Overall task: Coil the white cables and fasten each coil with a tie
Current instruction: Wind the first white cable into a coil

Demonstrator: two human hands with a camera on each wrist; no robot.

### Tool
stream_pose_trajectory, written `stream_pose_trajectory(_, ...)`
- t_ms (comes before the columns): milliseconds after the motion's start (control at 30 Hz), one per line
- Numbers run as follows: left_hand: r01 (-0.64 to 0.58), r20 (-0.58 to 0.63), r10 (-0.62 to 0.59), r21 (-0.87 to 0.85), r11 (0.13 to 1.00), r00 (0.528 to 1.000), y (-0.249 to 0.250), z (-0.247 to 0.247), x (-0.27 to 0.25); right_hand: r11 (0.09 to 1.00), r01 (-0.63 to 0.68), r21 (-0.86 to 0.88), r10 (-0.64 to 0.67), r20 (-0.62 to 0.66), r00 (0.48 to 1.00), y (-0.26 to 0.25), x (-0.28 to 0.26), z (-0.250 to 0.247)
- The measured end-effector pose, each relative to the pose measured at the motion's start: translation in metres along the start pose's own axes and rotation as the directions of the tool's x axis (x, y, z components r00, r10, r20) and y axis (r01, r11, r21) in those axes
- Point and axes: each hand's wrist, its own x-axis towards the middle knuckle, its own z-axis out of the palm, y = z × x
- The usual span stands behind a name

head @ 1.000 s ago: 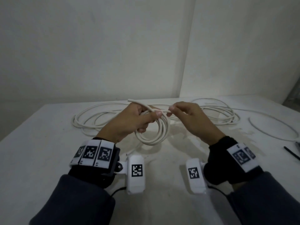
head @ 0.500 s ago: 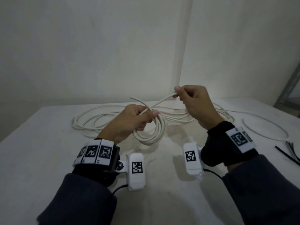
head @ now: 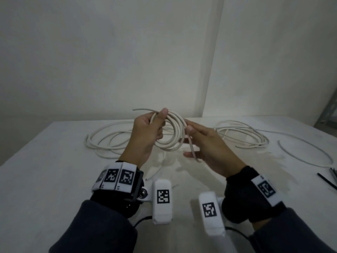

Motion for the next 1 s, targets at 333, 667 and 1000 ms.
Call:
stream_pose_trajectory(333, -0.035, -0.193, 0.054, 0.102, 0.994, 0.980, -0.021, 0.015, -0.003, 0.960, -0.051, 0.274, 0.052, 0.005, 0.999, 0.021, -0.003, 0.032)
stream_pose_trajectory(667, 0.367, 0.239, -0.308, -0.261, 0.893, 0.921, -0.031, 0.011, -0.005, 0.747, 0.118, 0.655, 0.003, -0.180, 0.984, 0.018, -0.002, 0.022)
stream_pose_trajectory(1000, 0.698, 0.314, -0.672, 0.039, 0.715, 0.671, -0.053, 0.017, -0.019, 0.519, -0.046, 0.854, 0.031, 0.035, 0.999, 0.012, -0.006, 0.024)
